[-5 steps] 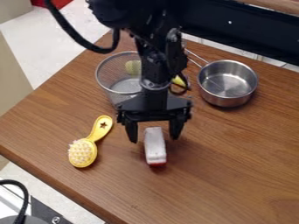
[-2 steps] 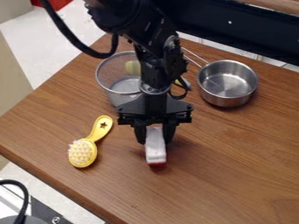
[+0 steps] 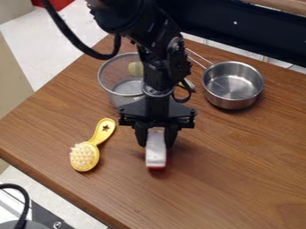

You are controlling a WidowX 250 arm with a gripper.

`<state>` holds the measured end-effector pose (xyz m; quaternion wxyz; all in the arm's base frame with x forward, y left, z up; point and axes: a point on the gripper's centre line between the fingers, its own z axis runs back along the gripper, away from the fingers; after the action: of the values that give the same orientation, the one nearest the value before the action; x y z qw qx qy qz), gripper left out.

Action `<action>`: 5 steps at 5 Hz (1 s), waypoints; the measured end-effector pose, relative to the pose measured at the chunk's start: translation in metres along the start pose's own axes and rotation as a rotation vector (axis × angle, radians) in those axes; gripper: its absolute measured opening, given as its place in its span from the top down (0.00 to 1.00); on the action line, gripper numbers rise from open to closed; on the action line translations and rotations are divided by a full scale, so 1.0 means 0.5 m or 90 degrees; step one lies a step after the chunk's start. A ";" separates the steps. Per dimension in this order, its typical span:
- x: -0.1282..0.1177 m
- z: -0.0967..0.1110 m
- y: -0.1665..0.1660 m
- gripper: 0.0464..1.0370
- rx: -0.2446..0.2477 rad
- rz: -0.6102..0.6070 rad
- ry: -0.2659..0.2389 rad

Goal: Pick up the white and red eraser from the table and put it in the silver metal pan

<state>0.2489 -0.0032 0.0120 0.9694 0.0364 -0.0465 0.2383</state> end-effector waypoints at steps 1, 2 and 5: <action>0.015 0.043 -0.011 0.55 -0.019 -0.076 -0.009; 0.042 0.088 -0.013 0.55 -0.032 -0.157 -0.012; 0.157 0.132 -0.082 0.55 -0.069 -0.219 -0.099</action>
<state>0.3325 -0.0096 0.0841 0.9899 0.0100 -0.1271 0.0623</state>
